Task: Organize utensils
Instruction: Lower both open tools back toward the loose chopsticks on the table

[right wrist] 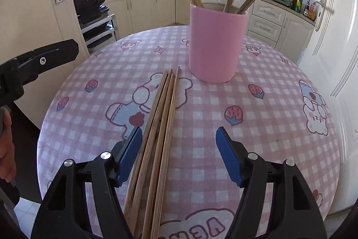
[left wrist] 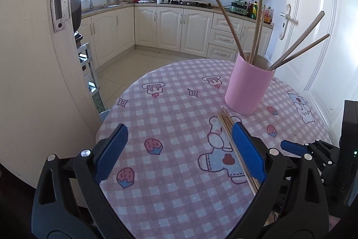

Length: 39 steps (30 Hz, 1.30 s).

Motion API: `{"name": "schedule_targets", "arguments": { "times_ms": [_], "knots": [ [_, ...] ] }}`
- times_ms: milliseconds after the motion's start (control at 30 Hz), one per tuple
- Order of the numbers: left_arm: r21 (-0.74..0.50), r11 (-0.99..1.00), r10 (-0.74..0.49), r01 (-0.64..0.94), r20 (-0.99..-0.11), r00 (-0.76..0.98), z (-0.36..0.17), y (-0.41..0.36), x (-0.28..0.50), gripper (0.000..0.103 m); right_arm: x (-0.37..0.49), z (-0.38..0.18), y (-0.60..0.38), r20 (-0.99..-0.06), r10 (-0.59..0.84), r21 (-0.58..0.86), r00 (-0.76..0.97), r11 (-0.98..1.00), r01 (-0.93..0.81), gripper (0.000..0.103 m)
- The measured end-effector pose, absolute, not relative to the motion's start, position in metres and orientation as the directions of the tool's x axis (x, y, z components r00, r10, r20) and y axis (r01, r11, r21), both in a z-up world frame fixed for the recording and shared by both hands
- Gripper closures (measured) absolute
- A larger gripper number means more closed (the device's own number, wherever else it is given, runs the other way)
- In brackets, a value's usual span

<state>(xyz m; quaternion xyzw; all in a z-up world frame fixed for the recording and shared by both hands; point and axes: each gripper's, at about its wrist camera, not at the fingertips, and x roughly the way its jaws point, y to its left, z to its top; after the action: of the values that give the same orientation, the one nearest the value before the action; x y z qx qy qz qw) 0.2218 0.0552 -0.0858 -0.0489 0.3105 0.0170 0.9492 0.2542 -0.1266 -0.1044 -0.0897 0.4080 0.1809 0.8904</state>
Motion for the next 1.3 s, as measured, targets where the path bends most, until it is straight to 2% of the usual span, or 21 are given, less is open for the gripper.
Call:
{"name": "schedule_targets", "arguments": {
  "times_ms": [333,500,567,700,967,1100,1167,1233,1300],
  "knots": [
    [-0.083,0.994,-0.003,-0.064,-0.639,0.77,-0.103,0.059,0.228,0.011,0.26,-0.118,-0.13,-0.781,0.206,-0.033,0.59,0.929,-0.369,0.036],
    [-0.081,0.995,-0.009,-0.057,-0.649,0.761,-0.106,0.057,0.231,0.011,0.264,-0.123,-0.128,-0.806,0.229,-0.001,0.545,0.921,-0.389,0.036],
    [-0.084,0.995,-0.014,-0.055,-0.659,0.752,-0.108,0.055,0.234,0.011,0.261,-0.123,-0.12,-0.8,0.207,-0.049,0.562,0.912,-0.407,0.035],
    [-0.09,0.995,-0.038,-0.032,-0.682,0.73,-0.115,0.05,0.239,0.011,0.259,-0.123,-0.119,-0.791,0.283,0.012,0.542,0.893,-0.45,0.035],
    [-0.117,0.993,-0.1,0.02,-0.729,0.677,-0.128,0.032,0.256,0.011,0.26,-0.111,-0.153,-0.772,0.287,0.044,0.567,0.914,-0.403,0.036],
    [-0.096,0.995,-0.094,0.032,-0.761,0.642,-0.136,0.02,0.268,0.011,0.271,-0.113,-0.167,-0.78,0.315,0.104,0.541,0.917,-0.384,0.045],
    [-0.069,0.997,-0.078,0.038,-0.776,0.626,-0.141,0.015,0.275,0.028,0.275,-0.115,-0.167,-0.787,0.321,0.111,0.528,0.914,-0.39,0.054],
    [-0.055,0.997,-0.075,0.052,-0.797,0.599,-0.147,0.012,0.283,0.039,0.281,-0.115,-0.167,-0.786,0.351,0.147,0.509,0.906,-0.398,0.06],
    [-0.05,0.997,-0.073,0.055,-0.808,0.585,-0.151,0.012,0.288,0.041,0.286,-0.115,-0.164,-0.787,0.366,0.163,0.497,0.9,-0.405,0.064]
  ]
}}
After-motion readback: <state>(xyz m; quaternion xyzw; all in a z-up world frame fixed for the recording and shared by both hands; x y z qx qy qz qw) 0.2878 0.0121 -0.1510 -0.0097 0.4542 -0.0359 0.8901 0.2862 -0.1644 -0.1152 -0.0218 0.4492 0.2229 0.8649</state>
